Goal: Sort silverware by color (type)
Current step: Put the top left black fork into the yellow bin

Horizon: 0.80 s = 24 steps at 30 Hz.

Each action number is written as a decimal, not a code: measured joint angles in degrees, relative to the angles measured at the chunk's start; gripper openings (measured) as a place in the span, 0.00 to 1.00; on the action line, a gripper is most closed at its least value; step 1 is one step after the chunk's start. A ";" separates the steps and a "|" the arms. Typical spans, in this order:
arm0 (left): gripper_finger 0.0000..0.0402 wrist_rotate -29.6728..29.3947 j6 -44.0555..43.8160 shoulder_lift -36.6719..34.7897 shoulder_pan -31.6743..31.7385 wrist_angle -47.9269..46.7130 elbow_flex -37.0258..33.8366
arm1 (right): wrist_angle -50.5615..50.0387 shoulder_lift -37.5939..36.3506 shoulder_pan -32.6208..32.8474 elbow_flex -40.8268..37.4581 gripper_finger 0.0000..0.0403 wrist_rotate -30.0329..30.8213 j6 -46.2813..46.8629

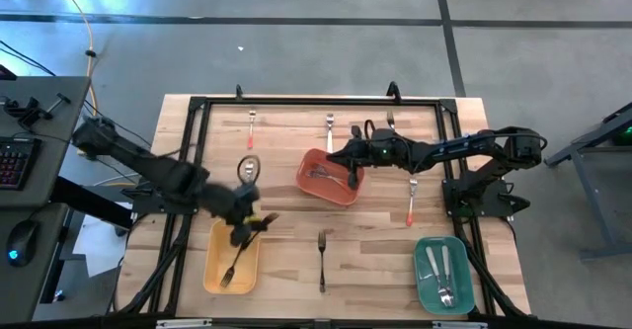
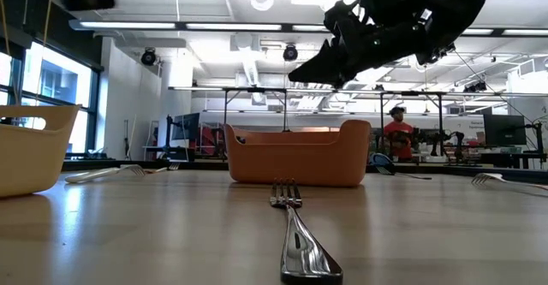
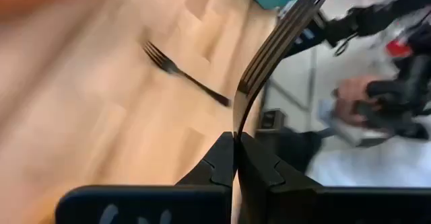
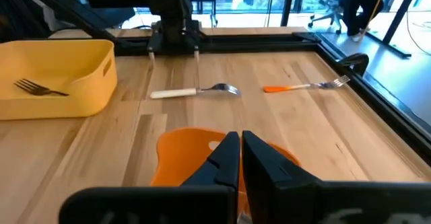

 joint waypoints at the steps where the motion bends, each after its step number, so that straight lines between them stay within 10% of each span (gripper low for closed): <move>1: 0.00 -1.24 -3.93 0.05 -2.33 0.69 -0.71 | -0.06 0.00 0.00 0.00 0.01 0.00 0.00; 11: 0.00 -17.35 -33.73 0.37 -19.54 1.49 -11.31 | -1.45 -0.02 0.33 0.00 0.00 -0.04 -1.10; 24: 0.05 -18.75 -45.29 1.90 -22.85 0.59 -16.48 | -1.27 -0.02 0.74 0.00 0.00 0.00 -1.74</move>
